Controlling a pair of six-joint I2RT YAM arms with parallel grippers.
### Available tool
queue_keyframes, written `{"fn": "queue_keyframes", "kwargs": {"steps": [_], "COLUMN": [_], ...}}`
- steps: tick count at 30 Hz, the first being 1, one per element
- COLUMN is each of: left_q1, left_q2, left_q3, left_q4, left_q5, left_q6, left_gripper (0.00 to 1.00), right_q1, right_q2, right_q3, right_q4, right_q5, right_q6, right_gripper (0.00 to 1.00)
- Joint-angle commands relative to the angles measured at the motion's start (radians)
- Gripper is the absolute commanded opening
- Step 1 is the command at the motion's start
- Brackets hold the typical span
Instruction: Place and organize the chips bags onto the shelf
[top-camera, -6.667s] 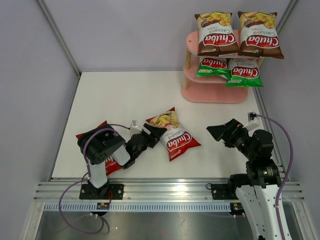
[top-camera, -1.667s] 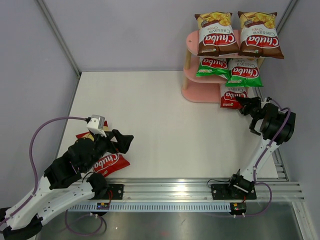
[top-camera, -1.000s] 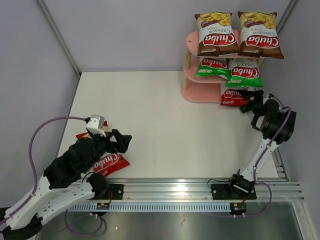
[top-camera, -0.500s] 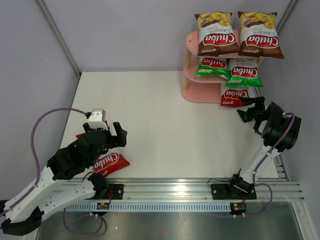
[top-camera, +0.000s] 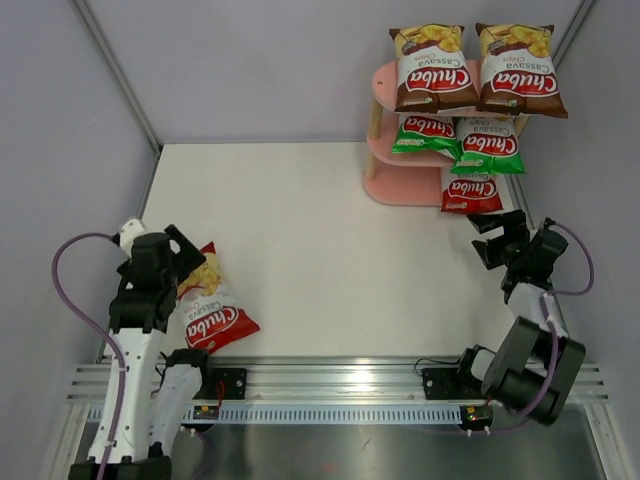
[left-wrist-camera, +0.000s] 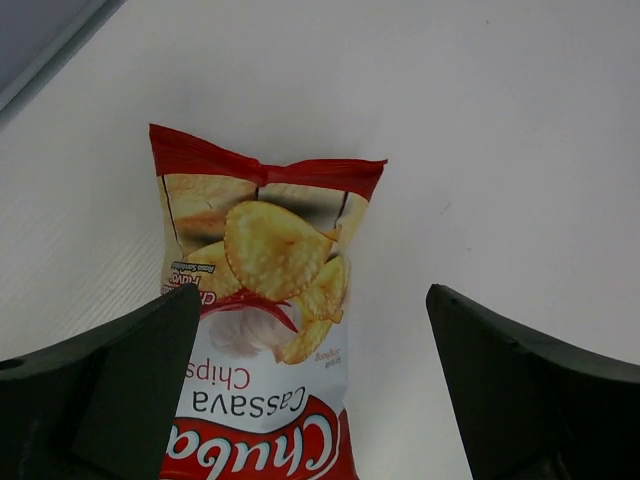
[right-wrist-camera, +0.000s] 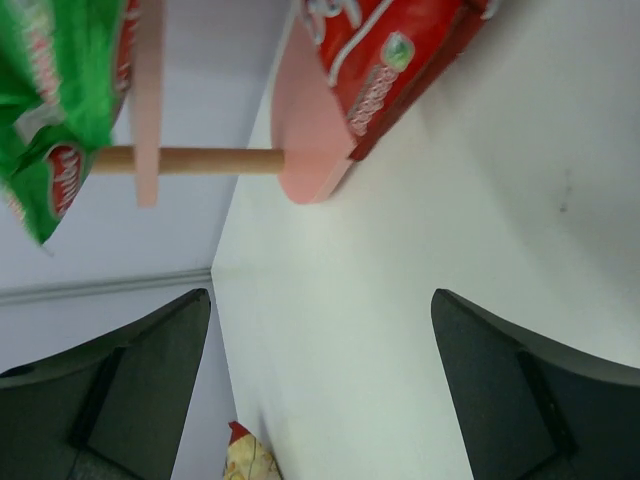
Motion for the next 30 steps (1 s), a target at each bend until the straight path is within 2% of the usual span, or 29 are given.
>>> {"fn": "queue_keyframes", "kwargs": {"steps": [1,3,5,12,16,23,28,30], "left_q1": [0.187,0.288,0.324,0.32,0.304,0.17,0.021,-0.079], "left_q2": [-0.019,-0.012,-0.01,0.025,0.024,0.007,0.004,0.042], "left_q3": [-0.094,-0.173,-0.223,-0.324,-0.394,-0.522,-0.568,-0.566], "left_q4": [0.08,0.111,0.124,0.16,0.238,0.418,0.542,0.619], "left_q5": [0.246,0.305,0.312,0.342,0.451,0.494,0.408,0.344], "left_q6": [-0.033,-0.061,-0.094,-0.171,-0.205,-0.371,-0.586,-0.645], "left_gripper": [0.99,0.99,0.99,0.99,0.99,0.99,0.99,0.99], "right_q1": [0.04,0.053,0.096,0.211,0.221,0.222,0.224,0.224], "right_q2": [-0.162,-0.225,-0.265,-0.301,-0.312,-0.302,-0.296,-0.292], "right_q3": [0.01,0.025,0.038,0.11,0.116,0.117,0.114,0.114], "right_q4": [-0.177,-0.188,-0.17,-0.16,-0.133,-0.125,-0.131,-0.133], "right_q5": [-0.004,-0.09,-0.165,-0.227,-0.234,-0.248,-0.245,-0.245], "right_q6": [-0.09,-0.081,-0.07,-0.057,-0.035,-0.032,-0.037,-0.038], "right_gripper": [1.0,1.0,1.0,0.99,0.99,0.99,0.99,0.99]}}
